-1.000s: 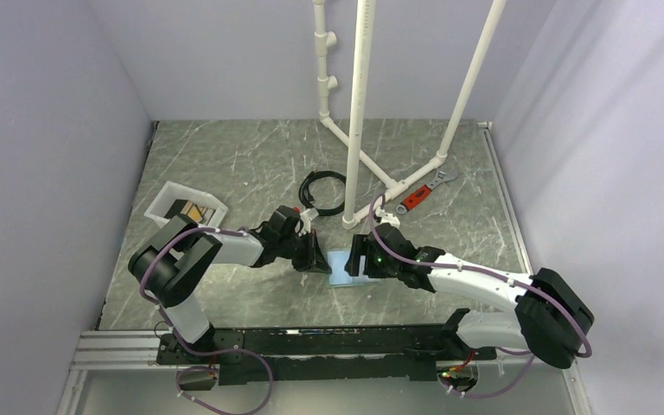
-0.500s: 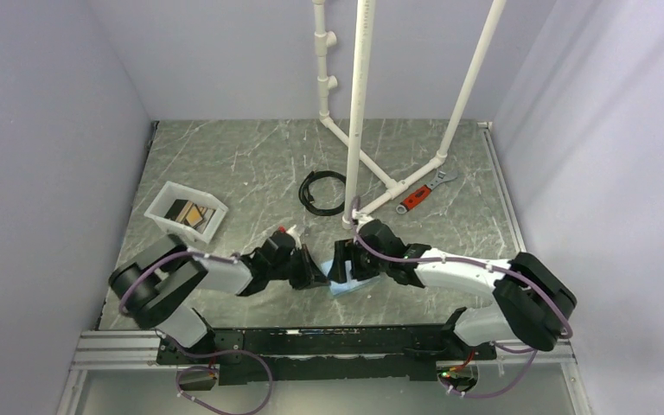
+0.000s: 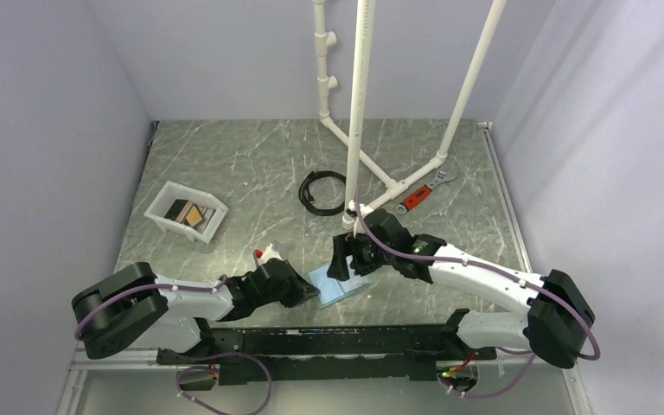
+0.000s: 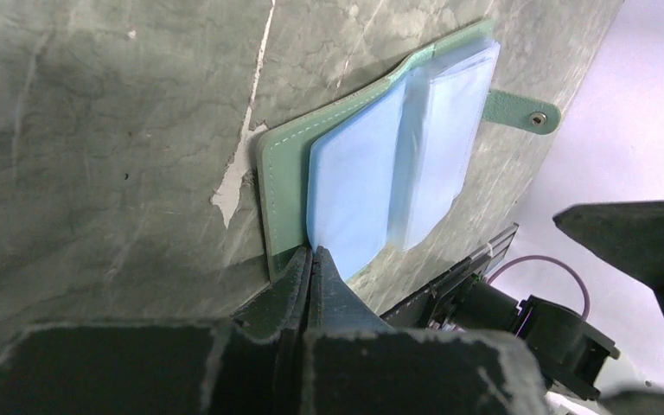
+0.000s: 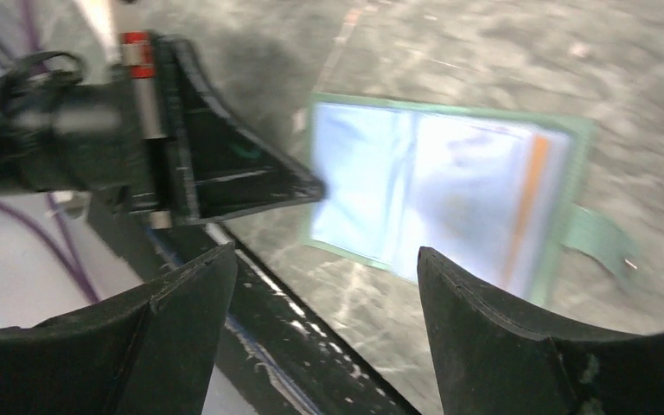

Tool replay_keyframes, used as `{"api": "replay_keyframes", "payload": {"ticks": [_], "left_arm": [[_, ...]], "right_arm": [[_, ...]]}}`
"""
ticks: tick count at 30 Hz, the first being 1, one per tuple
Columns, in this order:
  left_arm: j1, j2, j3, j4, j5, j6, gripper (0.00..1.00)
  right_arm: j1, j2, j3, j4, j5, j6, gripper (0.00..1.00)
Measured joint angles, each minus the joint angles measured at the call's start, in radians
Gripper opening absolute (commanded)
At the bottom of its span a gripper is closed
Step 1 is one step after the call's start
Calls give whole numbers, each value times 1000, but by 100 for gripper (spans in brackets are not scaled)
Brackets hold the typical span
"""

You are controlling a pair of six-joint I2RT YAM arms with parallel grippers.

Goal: Put the credit cards into the card holder
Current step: Open the card holder at the center of the board.

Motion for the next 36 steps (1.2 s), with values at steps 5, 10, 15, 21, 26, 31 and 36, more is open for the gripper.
{"api": "replay_keyframes", "payload": {"ticks": [5,10,15,21,26,31,36], "left_arm": [[-11,-2,0,-6,-35,-29,0],[-18,4,0,0,-43,-35,0],[-21,16,3,12,-46,-43,0],[-24,18,3,13,-52,-50,0],[-25,18,3,13,-53,-50,0],[-26,27,3,25,-53,-50,0],[-26,29,3,27,-53,-50,0]], "right_arm": [[-26,10,-3,-127,107,14,77],[-26,40,-21,-135,130,12,76],[-26,79,-37,-130,130,10,75],[-26,105,-50,-111,130,10,74],[-25,122,-50,-89,127,9,73],[-25,132,-50,-80,122,9,71],[-25,145,-41,-82,117,5,65]]}}
